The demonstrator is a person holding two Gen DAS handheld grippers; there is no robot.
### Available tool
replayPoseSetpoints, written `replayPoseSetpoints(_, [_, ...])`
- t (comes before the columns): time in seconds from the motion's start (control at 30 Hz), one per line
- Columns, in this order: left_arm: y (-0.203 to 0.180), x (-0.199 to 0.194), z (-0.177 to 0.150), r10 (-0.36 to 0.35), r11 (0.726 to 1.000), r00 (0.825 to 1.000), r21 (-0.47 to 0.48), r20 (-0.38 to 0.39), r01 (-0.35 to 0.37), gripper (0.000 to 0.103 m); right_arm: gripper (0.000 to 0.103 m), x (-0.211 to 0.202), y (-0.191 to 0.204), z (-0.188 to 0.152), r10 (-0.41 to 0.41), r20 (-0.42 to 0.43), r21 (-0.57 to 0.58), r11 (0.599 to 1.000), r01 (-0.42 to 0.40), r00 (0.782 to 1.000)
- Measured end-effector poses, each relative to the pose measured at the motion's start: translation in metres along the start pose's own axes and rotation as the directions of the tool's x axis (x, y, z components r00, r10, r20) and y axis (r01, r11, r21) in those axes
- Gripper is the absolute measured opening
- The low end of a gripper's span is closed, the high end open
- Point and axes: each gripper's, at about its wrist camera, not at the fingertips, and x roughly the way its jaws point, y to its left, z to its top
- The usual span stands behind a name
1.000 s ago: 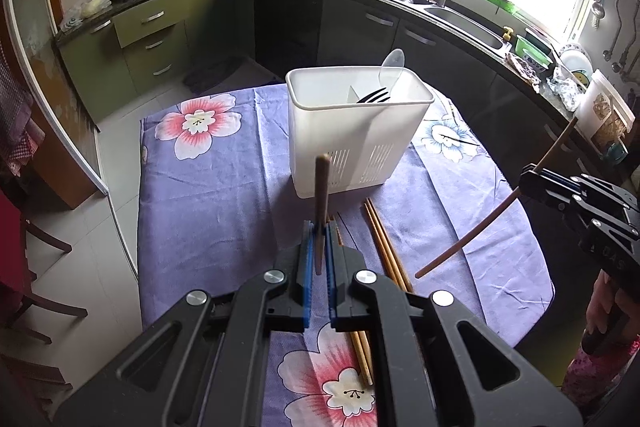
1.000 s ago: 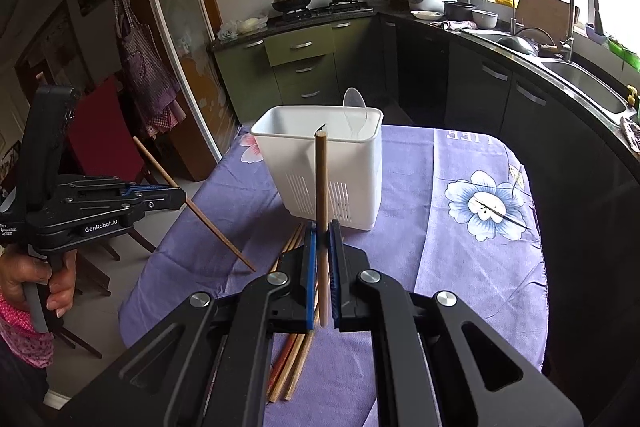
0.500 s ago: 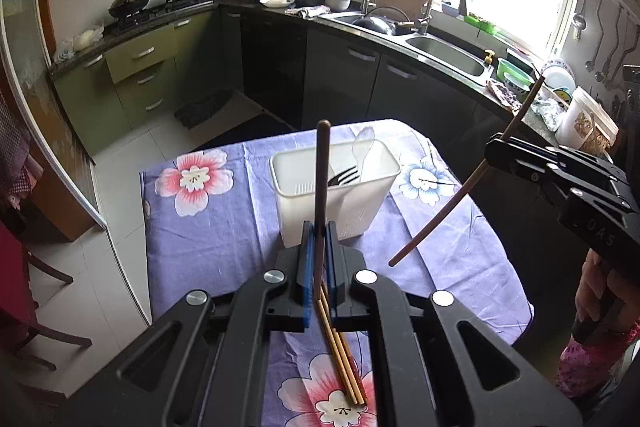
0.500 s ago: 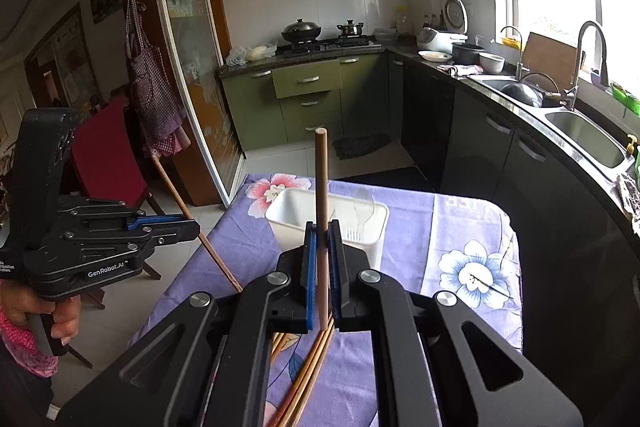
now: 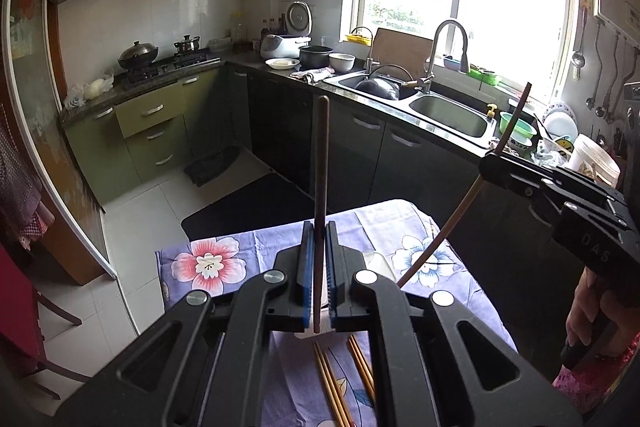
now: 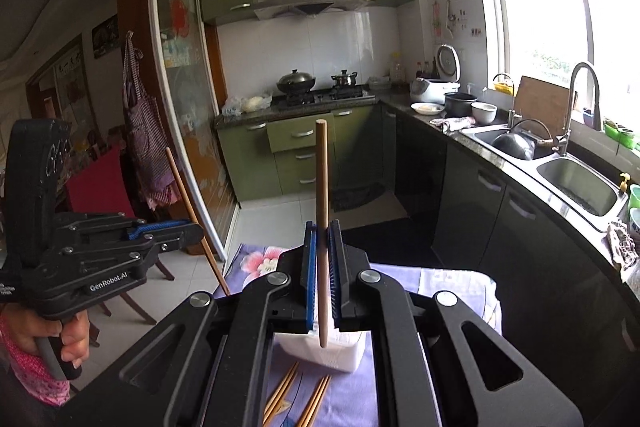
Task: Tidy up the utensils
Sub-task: 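Lift both chopsticks upright and carry them over the white holder, then open the left tool releasing its chopstick while the right tool releases its chopstick into the holder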
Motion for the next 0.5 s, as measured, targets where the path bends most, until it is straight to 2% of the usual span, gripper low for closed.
replayPoseSetpoints(0.17, [0.009, 0.036, 0.007, 0.006, 1.0, 1.0, -0.025, -0.018, -0.006, 0.006, 0.007, 0.037, -0.015, 0.007, -0.009, -0.038, 0.018, 1.0, 0.01, 0.999])
replayPoseSetpoints(0.33, [0.014, 0.073, -0.006, 0.018, 0.999, 0.996, -0.027, -0.088, -0.021, 0.006, 0.007, 0.081, -0.03, -0.018, 0.007, -0.11, 0.04, 0.999, -0.003, 0.994])
replayPoseSetpoints(0.5, [0.015, 0.096, -0.029, 0.021, 1.0, 0.986, -0.014, -0.163, -0.023, 0.006, 0.007, 0.108, -0.035, -0.047, 0.013, -0.163, 0.041, 0.999, -0.006, 0.987])
